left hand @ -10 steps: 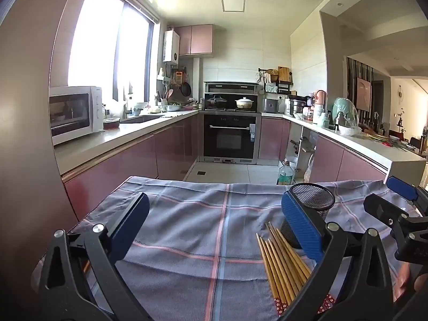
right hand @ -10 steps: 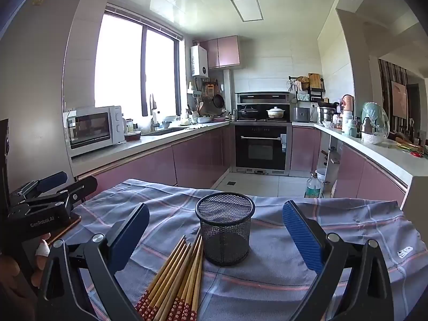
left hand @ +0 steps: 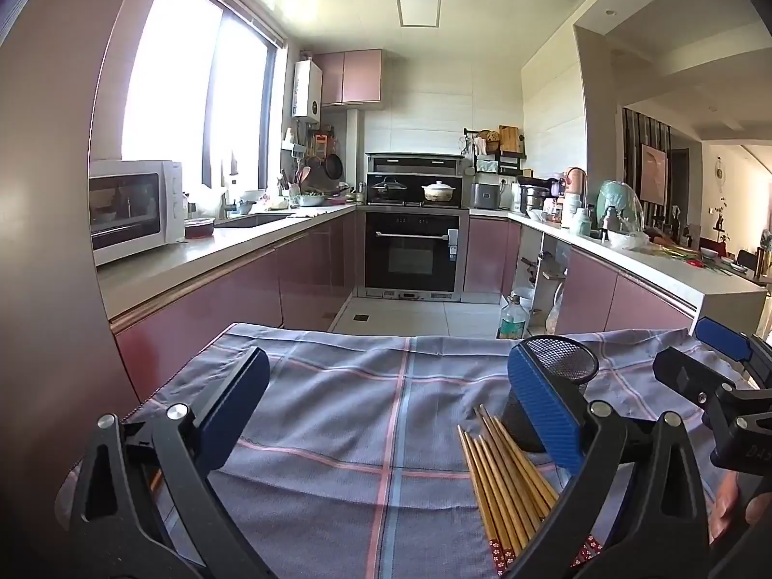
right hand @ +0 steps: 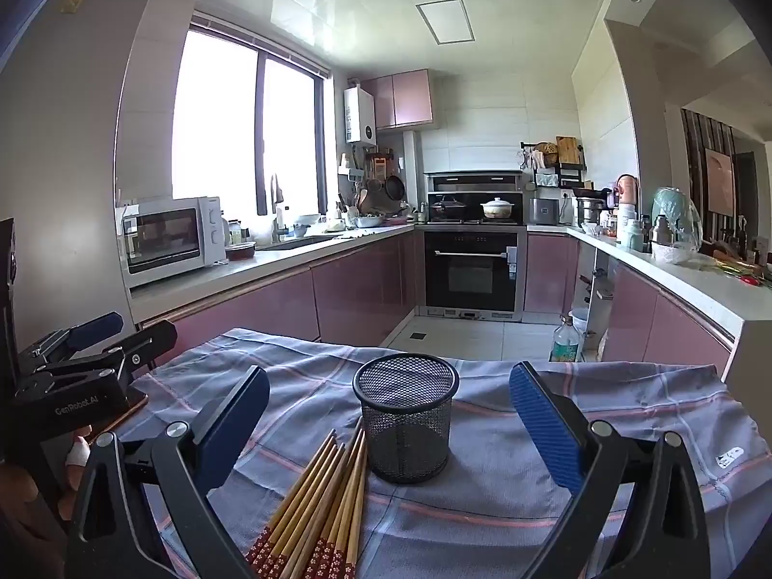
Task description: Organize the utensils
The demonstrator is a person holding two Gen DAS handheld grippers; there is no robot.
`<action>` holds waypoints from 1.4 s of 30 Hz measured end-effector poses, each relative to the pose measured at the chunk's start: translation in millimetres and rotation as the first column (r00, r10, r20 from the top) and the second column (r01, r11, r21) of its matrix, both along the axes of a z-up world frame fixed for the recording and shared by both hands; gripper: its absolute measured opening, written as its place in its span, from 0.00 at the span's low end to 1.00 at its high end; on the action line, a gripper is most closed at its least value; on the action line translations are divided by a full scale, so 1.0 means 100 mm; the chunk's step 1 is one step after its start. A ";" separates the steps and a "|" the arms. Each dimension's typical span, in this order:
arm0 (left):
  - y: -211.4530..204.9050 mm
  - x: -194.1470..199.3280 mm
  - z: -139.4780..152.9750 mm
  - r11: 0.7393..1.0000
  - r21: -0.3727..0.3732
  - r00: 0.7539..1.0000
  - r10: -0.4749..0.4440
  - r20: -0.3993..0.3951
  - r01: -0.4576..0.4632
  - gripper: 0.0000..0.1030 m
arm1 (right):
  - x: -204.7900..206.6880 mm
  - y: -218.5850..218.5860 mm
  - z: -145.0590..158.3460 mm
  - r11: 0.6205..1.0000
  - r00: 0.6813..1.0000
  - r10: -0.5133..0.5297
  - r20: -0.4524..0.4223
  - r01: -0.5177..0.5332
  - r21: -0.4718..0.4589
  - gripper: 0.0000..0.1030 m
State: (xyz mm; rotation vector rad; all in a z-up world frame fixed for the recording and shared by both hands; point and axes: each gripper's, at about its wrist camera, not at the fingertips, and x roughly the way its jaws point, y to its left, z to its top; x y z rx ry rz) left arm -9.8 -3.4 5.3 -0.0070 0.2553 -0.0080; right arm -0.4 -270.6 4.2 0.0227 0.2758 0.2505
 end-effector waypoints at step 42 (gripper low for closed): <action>0.01 -0.05 -0.02 1.000 0.001 0.999 -0.014 0.031 0.014 0.94 | -0.02 -0.03 -0.03 1.000 1.000 -0.002 0.018 0.002 0.027 0.93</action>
